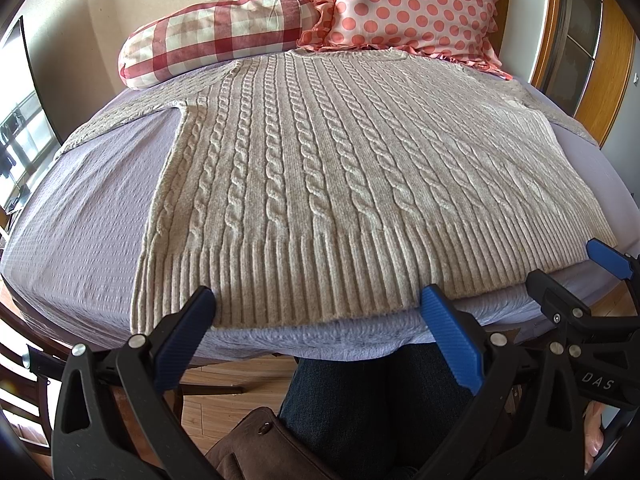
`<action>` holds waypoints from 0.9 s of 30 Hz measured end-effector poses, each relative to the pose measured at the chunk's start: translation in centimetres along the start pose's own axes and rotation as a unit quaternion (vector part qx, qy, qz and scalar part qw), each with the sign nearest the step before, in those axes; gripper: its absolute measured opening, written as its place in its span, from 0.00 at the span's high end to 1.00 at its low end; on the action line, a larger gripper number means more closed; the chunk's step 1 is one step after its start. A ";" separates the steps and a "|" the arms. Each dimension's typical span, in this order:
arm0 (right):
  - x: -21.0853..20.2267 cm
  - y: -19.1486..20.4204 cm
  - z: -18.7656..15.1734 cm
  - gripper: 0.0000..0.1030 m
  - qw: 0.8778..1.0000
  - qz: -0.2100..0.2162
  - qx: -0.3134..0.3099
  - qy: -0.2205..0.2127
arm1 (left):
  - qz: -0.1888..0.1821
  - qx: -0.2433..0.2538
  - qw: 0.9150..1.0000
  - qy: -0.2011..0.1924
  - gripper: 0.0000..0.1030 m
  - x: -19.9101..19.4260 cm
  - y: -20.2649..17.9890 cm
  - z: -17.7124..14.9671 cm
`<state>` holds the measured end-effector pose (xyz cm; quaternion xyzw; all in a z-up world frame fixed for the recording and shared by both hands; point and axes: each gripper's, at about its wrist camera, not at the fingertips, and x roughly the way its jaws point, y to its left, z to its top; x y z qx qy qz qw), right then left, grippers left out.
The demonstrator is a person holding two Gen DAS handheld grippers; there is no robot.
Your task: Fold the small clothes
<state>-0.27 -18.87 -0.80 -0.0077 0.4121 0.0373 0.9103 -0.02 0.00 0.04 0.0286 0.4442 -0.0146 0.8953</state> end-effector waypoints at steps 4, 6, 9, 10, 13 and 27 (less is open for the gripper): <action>0.0 0.0 0.0 0.01 1.000 0.000 0.000 0.000 | 0.000 0.000 1.000 0.000 0.02 0.0 0.0 0.0; 0.0 0.0 0.0 0.01 1.000 0.000 0.000 0.000 | 0.000 0.000 1.000 -0.001 0.02 0.0 0.0 0.0; 0.0 0.0 0.0 0.01 1.000 0.000 0.000 0.000 | 0.000 0.000 1.000 -0.001 0.02 0.0 0.0 0.0; 0.0 0.0 0.0 0.01 1.000 0.000 0.000 -0.001 | 0.000 0.000 1.000 -0.001 0.02 0.0 0.0 0.0; 0.0 0.0 0.0 0.01 1.000 0.000 0.000 -0.001 | 0.000 0.000 1.000 -0.001 0.02 0.0 0.0 0.0; -1.7 -4.4 2.8 0.01 0.996 0.041 0.032 -0.067 | -0.017 0.018 1.000 -0.004 0.02 0.0 0.4 0.5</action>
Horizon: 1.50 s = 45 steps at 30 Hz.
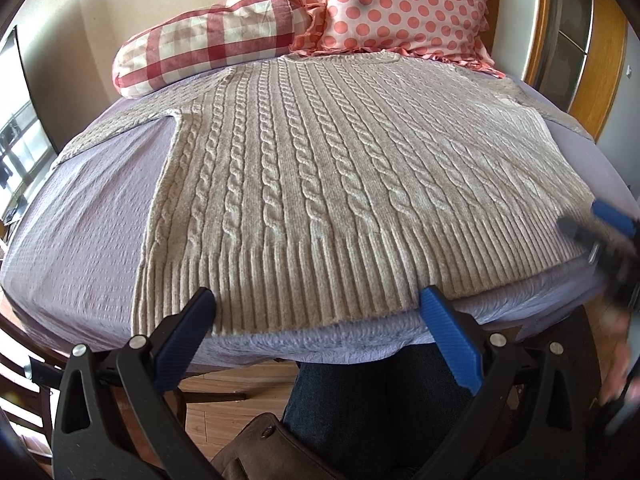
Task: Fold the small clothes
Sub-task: 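Grasp one sleeve cuff with the right gripper and lift it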
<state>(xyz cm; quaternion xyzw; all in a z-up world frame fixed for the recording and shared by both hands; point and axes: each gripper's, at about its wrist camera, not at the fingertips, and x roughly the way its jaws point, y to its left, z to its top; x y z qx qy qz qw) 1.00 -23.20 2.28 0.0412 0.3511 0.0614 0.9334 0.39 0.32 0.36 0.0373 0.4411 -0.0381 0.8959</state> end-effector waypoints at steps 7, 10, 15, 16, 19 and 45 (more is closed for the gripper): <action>0.2 -18.4 8.9 0.01 0.974 -0.044 0.214 -0.067 | -0.047 -0.050 0.995 -0.079 0.02 -1.2 4.1 3.7; 2.3 -26.5 11.6 0.26 0.947 -0.079 0.301 -0.076 | -0.061 -0.085 0.986 -0.133 0.02 -1.2 6.4 5.2; 7.2 -38.3 13.0 0.62 0.884 -0.083 0.457 -0.055 | -0.070 -0.135 0.977 -0.146 0.02 0.3 9.3 7.8; 8.0 -39.5 12.9 0.65 0.874 -0.089 0.475 -0.052 | -0.066 -0.142 0.977 -0.142 0.02 0.7 9.7 8.3; 10.8 -42.4 13.3 0.68 0.855 -0.121 0.504 -0.036 | -0.063 -0.160 0.976 -0.136 0.02 1.8 10.7 9.1; 17.0 -3.5 27.8 0.92 0.987 0.127 0.064 -0.081 | 0.016 -0.204 0.968 -0.147 0.02 2.2 18.6 10.6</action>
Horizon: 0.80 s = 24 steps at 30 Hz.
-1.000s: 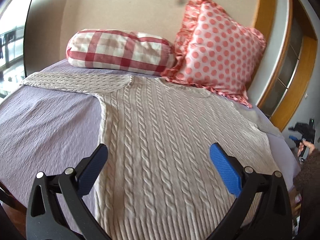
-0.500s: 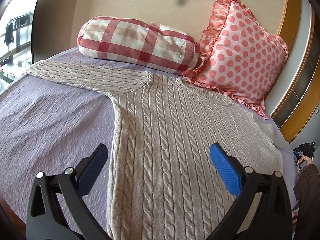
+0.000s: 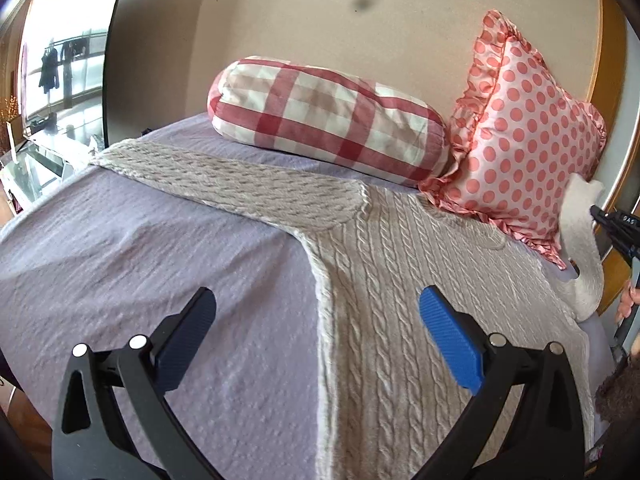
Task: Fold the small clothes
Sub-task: 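Grasp one sleeve cuff with the right gripper and lift it, then lay the held sleeve across the sweater body and open the right gripper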
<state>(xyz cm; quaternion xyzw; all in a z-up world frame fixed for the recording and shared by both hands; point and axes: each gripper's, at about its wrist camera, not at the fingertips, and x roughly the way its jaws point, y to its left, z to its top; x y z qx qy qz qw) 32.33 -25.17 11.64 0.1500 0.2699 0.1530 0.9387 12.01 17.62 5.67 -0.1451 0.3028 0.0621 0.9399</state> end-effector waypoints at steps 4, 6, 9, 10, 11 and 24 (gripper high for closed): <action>8.6 6.1 -6.6 0.92 0.990 0.024 -0.040 0.136 | 0.055 0.012 0.998 -0.010 0.02 0.9 2.9 2.7; 10.4 7.8 -8.2 0.92 0.986 0.025 -0.047 0.157 | 0.072 -0.002 0.997 -0.004 0.02 1.7 5.0 4.2; 11.2 9.3 -8.2 0.94 0.987 0.031 -0.043 0.150 | 0.065 -0.053 0.996 0.018 0.02 3.6 8.8 6.2; 11.2 9.9 -8.1 0.94 0.987 0.043 -0.036 0.148 | 0.062 -0.070 0.995 0.023 0.02 4.0 9.9 6.5; 10.8 10.6 -7.9 0.94 0.988 0.049 -0.036 0.145 | 0.060 -0.093 0.993 0.030 0.02 4.6 11.0 6.9; 10.9 14.1 -11.4 0.69 0.949 0.014 -0.246 0.198 | 0.035 -0.160 0.985 0.055 0.02 7.4 15.0 6.7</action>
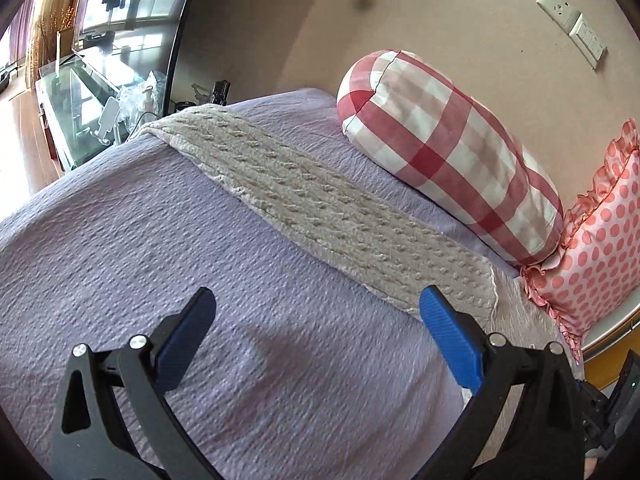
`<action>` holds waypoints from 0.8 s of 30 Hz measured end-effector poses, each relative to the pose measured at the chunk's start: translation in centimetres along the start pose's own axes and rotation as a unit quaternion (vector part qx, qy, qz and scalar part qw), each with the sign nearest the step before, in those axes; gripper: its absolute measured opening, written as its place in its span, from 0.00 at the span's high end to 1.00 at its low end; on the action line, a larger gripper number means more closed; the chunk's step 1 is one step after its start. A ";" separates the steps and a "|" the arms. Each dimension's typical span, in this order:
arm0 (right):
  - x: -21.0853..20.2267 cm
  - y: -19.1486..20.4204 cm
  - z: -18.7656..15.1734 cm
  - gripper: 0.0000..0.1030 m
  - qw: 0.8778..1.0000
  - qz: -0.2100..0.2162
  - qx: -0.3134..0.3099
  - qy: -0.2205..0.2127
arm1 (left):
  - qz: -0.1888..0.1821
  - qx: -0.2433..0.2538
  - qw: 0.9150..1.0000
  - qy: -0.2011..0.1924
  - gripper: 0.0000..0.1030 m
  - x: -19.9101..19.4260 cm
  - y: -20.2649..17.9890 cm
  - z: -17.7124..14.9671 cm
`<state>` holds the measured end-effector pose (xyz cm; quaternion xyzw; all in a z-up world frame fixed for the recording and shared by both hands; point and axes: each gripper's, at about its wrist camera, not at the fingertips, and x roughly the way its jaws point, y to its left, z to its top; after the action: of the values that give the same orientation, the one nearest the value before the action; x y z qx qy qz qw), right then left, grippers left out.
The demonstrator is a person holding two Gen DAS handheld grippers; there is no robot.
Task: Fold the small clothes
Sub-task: 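Lay the held sleeve across the sweater body and open the right gripper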
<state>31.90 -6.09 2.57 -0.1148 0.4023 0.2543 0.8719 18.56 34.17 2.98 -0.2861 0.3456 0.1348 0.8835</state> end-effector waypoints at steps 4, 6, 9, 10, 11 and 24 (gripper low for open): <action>0.8 2.7 -0.8 0.69 0.998 -0.017 -0.058 0.005 | 0.006 -0.018 1.000 0.008 0.02 0.4 0.5 0.5; 1.0 3.0 -0.6 0.69 0.998 -0.024 -0.064 0.007 | 0.008 -0.033 0.999 0.014 0.02 0.5 1.1 0.8; 0.3 1.6 -0.4 0.69 0.999 0.042 -0.009 0.022 | -0.006 -0.057 0.998 0.018 0.02 0.6 2.1 1.1; -0.2 1.4 -0.5 0.68 0.998 0.060 -0.003 0.020 | -0.006 -0.058 0.998 0.017 0.02 0.6 2.3 1.1; -0.4 1.8 -0.7 0.67 0.999 0.043 -0.018 0.016 | -0.004 -0.057 0.998 0.018 0.02 0.6 2.3 1.2; -1.1 1.7 1.2 0.87 0.999 0.006 0.015 -0.036 | -0.009 -0.077 0.997 0.025 0.02 1.4 2.7 2.4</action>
<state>31.22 -4.54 4.19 -0.0904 0.3753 0.2578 0.8857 19.68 37.81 2.41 -0.3596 0.3536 0.1453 0.8512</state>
